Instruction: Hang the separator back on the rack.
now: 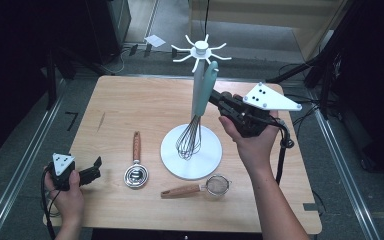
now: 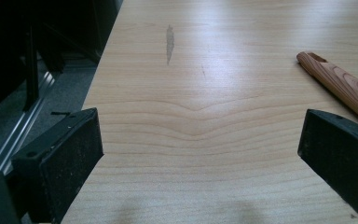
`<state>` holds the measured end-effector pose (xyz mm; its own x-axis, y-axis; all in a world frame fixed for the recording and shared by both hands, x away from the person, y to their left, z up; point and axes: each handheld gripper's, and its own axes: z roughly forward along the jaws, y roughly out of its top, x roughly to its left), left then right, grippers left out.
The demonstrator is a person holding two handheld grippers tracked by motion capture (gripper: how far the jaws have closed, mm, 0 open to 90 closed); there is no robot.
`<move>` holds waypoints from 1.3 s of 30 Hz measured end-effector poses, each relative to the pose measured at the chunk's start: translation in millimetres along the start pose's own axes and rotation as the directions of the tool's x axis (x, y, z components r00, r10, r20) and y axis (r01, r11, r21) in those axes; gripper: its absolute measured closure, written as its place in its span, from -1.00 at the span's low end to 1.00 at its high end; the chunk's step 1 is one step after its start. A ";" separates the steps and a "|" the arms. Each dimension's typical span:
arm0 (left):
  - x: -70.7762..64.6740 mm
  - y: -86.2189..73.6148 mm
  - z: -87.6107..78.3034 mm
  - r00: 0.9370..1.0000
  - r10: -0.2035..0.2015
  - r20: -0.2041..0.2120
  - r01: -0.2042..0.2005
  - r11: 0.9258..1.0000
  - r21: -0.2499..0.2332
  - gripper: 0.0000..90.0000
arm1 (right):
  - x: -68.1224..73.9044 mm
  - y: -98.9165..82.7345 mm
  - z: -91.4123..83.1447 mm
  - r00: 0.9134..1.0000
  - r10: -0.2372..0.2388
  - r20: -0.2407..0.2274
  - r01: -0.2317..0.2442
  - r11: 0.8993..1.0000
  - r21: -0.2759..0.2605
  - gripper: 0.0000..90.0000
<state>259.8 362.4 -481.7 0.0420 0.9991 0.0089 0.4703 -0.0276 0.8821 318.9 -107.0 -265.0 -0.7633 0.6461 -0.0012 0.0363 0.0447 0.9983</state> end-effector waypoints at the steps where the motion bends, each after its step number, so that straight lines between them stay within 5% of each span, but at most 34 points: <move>1: 0.3 0.0 0.0 1.000 0.000 0.002 0.000 1.000 0.000 -1.00 | 0.2 0.0 0.3 1.000 0.004 0.000 -0.004 1.000 0.001 1.00; 24: 1.0 0.1 0.4 1.000 -0.004 0.005 0.004 1.000 0.002 -1.00 | 15.7 -4.3 6.6 1.000 -0.014 -0.008 0.014 1.000 0.012 0.94; 39: 1.5 0.5 0.9 1.000 -0.011 0.016 0.011 1.000 0.008 -1.00 | -1.2 -31.2 -7.2 0.999 -0.009 0.035 0.007 0.997 0.078 0.64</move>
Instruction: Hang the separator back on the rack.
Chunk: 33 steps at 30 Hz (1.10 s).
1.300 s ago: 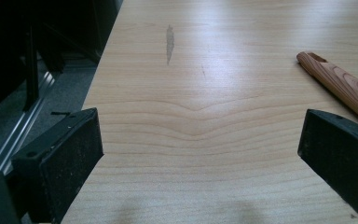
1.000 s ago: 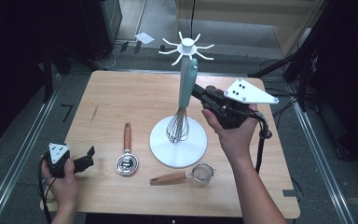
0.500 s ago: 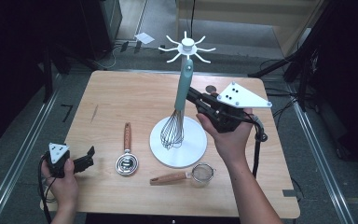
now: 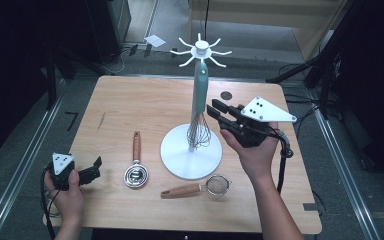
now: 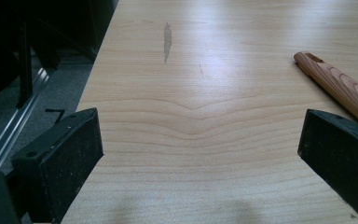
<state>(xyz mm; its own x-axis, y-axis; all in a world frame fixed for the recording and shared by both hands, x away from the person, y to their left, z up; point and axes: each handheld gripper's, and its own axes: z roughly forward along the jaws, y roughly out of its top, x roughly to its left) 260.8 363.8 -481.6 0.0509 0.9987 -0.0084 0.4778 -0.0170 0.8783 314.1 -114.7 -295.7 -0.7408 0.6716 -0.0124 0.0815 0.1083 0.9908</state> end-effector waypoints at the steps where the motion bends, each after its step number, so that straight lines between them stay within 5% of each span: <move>1: -0.2 -0.1 0.1 1.000 0.000 -0.001 0.000 1.000 -0.001 -1.00 | -4.1 -5.9 -2.6 1.000 0.007 -0.002 -0.007 1.000 0.016 0.61; 15: -2.2 -0.2 0.0 1.000 0.016 -0.017 -0.016 1.000 -0.004 -1.00 | -22.9 -49.9 -14.3 0.998 0.052 -0.018 -0.049 0.988 0.147 0.42; 19: -2.7 -0.2 -0.2 1.000 0.019 -0.017 -0.019 1.000 -0.002 -1.00 | -24.0 -66.1 -15.2 0.997 0.061 -0.050 -0.051 0.980 0.193 0.39; 27: -3.2 -0.4 -0.3 0.999 0.017 -0.027 -0.017 1.000 -0.005 -1.00 | -18.0 -87.1 -9.5 0.990 0.007 -0.143 0.036 0.954 0.298 0.33; 33: -4.5 -0.5 -0.6 0.999 0.031 -0.033 -0.032 0.999 -0.005 -1.00 | -15.1 -99.3 -8.3 0.974 0.034 -0.226 0.041 0.946 0.320 0.34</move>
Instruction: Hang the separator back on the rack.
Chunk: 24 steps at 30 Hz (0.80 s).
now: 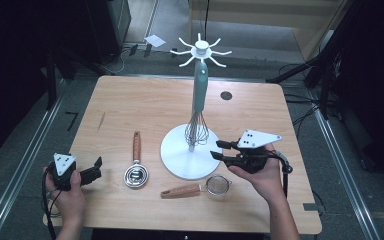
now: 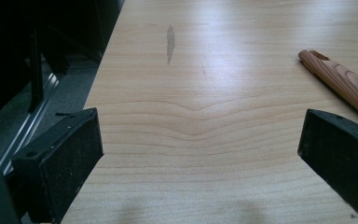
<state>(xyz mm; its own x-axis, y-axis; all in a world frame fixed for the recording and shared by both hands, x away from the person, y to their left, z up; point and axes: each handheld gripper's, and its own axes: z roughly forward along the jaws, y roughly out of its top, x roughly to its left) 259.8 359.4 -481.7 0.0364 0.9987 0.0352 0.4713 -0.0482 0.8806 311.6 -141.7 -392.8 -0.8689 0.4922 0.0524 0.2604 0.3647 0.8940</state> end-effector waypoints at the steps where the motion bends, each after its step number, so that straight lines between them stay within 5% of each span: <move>1: 0.0 0.0 0.0 1.000 0.000 0.000 0.000 1.000 0.000 -1.00 | -0.8 -1.5 1.9 1.000 0.008 -0.011 -0.007 1.000 0.020 0.35; 14: 0.7 0.2 0.9 1.000 -0.013 -0.003 0.013 1.000 0.005 -1.00 | 6.3 -15.0 20.9 0.991 -0.027 -0.127 0.052 0.980 0.192 0.37; 24: 0.5 0.6 1.5 1.000 -0.006 -0.001 0.006 1.000 0.013 -1.00 | 25.2 -18.6 42.5 0.974 -0.109 -0.197 0.173 0.923 0.344 0.43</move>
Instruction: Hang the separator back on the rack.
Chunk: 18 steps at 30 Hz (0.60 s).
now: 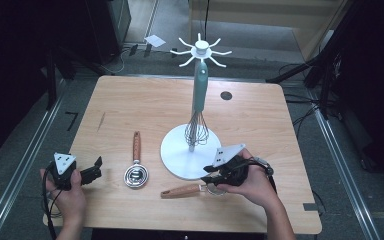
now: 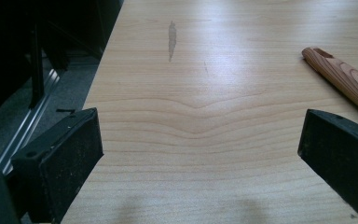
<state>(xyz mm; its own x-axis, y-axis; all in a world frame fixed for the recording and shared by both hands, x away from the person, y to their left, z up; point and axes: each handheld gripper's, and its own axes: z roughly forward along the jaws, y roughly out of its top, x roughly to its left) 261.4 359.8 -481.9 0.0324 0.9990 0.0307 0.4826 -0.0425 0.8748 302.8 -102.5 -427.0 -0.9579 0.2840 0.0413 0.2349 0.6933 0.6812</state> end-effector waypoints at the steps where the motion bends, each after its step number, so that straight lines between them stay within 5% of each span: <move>1: -0.4 0.0 -0.1 1.000 0.003 -0.002 -0.003 1.000 0.001 -1.00 | 0.2 0.3 2.3 1.000 -0.008 -0.001 0.008 1.000 0.019 0.43; 7: -0.9 -0.1 -0.3 1.000 0.009 -0.002 -0.009 1.000 0.000 -1.00 | 5.6 13.1 8.3 0.996 -0.076 -0.055 0.081 0.991 0.106 0.50; 16: -0.8 -0.1 -0.3 1.000 0.009 0.000 -0.009 1.000 0.000 -1.00 | 17.1 28.3 23.2 0.979 -0.178 -0.095 0.197 0.945 0.261 0.54; 18: -1.1 0.0 -0.4 1.000 0.010 0.000 -0.010 1.000 0.002 -1.00 | 17.9 27.6 28.0 0.978 -0.194 -0.074 0.207 0.933 0.294 0.53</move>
<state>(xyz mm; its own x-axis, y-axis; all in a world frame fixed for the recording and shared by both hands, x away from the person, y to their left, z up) 261.1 358.7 -481.8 0.0369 0.9985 0.0395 0.4836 -0.0524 0.8737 296.7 -59.8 -428.0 -0.9948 0.0942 -0.0376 0.0691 0.9005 0.4294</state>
